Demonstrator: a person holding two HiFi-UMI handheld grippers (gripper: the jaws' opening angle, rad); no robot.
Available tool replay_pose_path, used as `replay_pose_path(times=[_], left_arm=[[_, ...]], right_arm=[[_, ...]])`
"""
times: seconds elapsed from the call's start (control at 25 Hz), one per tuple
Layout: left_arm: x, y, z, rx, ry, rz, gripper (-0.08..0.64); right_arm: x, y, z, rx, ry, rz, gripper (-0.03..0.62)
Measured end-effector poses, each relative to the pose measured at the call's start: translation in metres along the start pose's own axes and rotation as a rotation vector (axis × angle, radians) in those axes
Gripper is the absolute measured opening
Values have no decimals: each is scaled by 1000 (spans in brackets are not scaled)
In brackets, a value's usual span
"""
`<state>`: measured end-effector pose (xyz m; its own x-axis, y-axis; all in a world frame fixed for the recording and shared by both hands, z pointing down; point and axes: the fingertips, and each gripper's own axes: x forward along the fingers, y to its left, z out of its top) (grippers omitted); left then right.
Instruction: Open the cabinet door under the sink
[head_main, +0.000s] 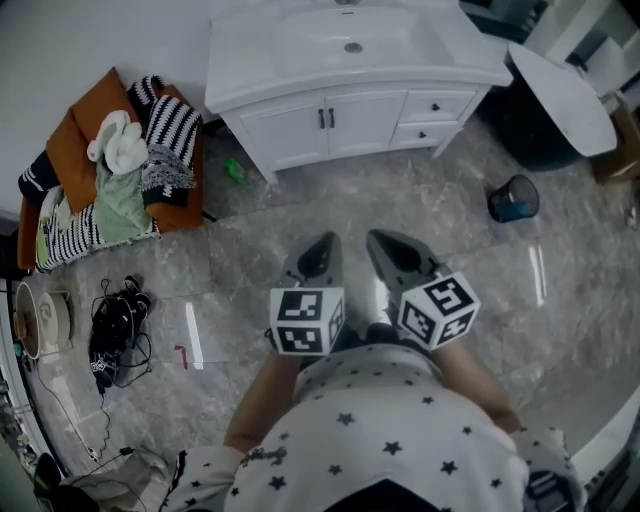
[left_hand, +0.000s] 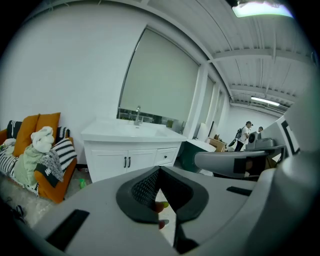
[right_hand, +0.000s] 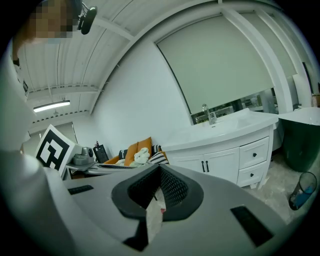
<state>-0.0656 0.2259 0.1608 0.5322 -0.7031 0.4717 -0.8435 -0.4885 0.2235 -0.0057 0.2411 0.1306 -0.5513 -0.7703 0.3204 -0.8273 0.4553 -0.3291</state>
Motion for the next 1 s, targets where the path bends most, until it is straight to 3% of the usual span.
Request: replay_pose_path(times=[0.52,1.0], left_arm=[[34,56,7,19,45,-47,-2],[59,73,10,-6,63,-40,-3]], right_arm=[[64,-8,8,39,-2,-62,8],[83,-27,6,51,24,-102,8]])
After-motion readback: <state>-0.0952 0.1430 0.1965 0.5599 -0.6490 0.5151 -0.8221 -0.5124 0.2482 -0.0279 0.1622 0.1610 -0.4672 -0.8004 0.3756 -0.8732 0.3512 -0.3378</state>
